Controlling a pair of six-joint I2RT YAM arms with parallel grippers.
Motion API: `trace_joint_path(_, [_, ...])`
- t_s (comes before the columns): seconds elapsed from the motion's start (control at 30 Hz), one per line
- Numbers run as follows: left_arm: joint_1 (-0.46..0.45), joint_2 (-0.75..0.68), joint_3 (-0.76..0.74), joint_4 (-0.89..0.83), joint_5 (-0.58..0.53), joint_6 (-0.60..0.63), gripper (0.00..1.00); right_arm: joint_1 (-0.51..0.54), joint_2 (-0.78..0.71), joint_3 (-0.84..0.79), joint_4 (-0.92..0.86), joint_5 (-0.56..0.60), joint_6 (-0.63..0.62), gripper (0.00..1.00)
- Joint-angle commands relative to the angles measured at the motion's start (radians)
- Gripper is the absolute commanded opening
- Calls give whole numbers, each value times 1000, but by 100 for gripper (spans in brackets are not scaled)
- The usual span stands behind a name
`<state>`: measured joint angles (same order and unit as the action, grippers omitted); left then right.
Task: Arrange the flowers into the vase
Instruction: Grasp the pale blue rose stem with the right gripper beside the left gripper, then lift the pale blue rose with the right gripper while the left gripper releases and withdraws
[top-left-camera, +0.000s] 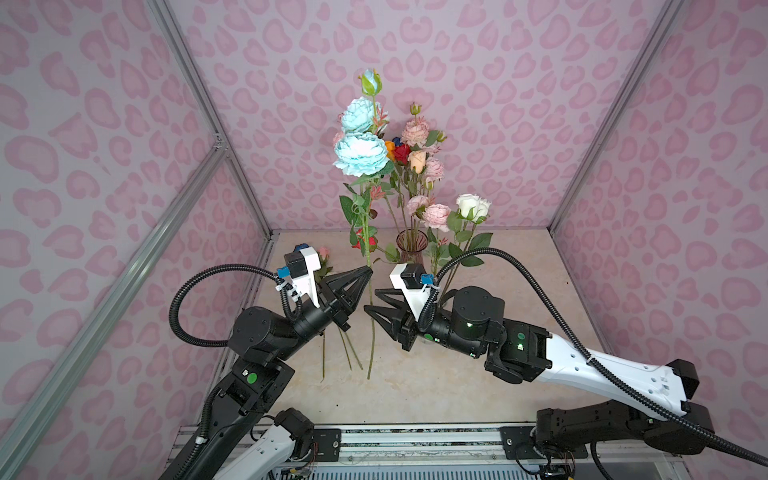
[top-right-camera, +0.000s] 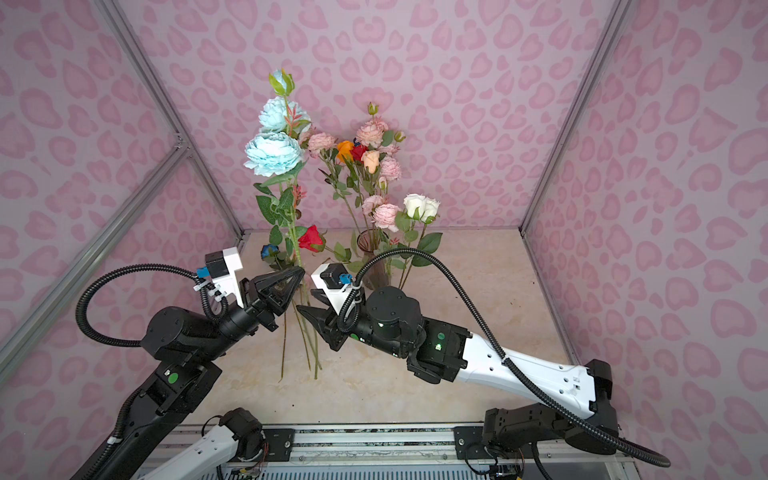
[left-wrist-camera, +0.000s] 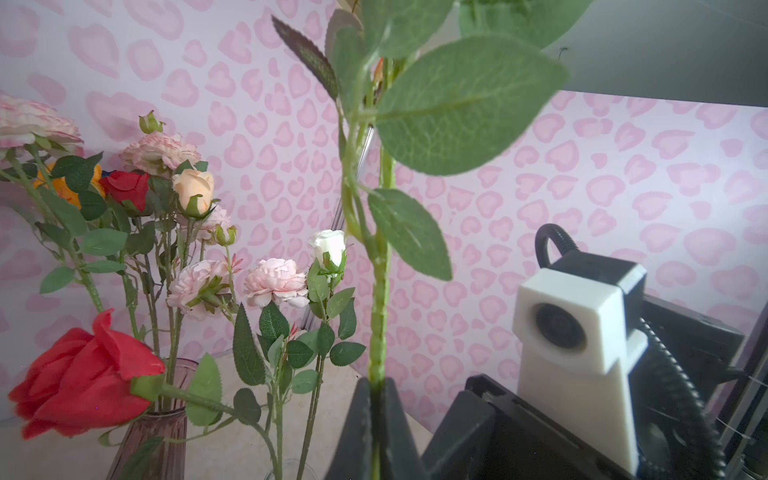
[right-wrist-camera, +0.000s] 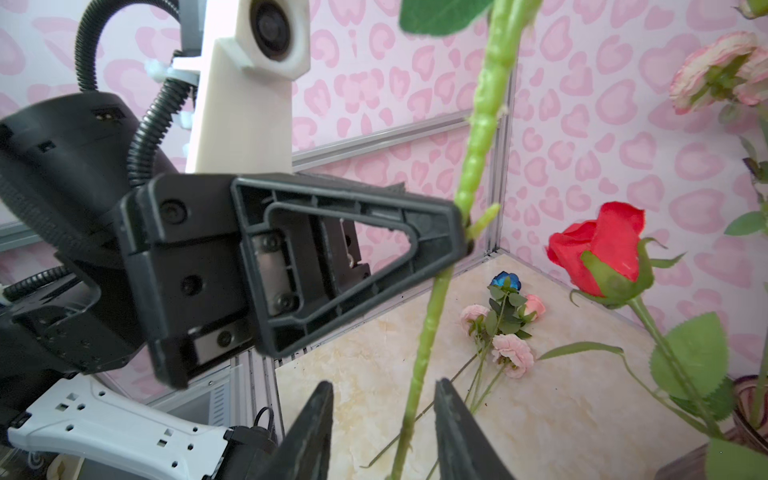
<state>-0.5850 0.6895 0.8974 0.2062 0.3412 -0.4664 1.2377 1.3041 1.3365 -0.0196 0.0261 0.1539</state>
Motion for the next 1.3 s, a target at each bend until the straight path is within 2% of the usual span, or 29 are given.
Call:
trace_joint_path(0.0, [-11,-1,-6,82,-8,18,3,-2,21,18,33,27,5,37])
trace_joint_path(0.17, [-17,-10,-17,86,-10,15,3,-19,51,35,51,13,30,25])
trace_joint_path(0.27, [-19,-11,-18,77,-11,18,3,-21,56,37,68,-1,30,7])
trace_joint_path(0.33, [-19,-14,-20,72,-10,18,3,-21,61,41,69,-2,23,0])
trace_joint_path(0.43, [-21,-25,-17,49,-24,35,17,-20,60,46,59,11,0,0])
trace_joint_path(0.5, [-20,-43,-12,18,-57,55,32,-20,51,49,49,32,-18,0])
trace_joint_path(0.53, [-21,-54,-11,0,-78,68,35,-20,45,49,46,41,-27,0])
trace_joint_path(0.57, [-20,-71,-10,-26,-113,90,41,-20,38,51,41,53,-40,0])
trace_joint_path(0.63, [-20,-120,-20,-91,-222,107,46,-17,24,61,21,75,-68,0])
trace_joint_path(0.7, [-20,-196,-76,-81,-352,101,50,-15,4,72,-1,118,-103,0])
trace_joint_path(0.8, [-19,-288,-149,-86,-538,75,52,-9,-28,89,-26,195,-168,0])
trace_joint_path(0.93, [-19,-349,-208,-136,-657,55,52,-25,-69,119,-65,295,-253,0])
trace_joint_path(1.07, [-19,-366,-240,-175,-686,40,51,-84,-112,138,-94,342,-293,0])
trace_joint_path(1.27, [-19,-349,-250,-206,-694,36,51,-212,-141,121,-105,309,-265,0])
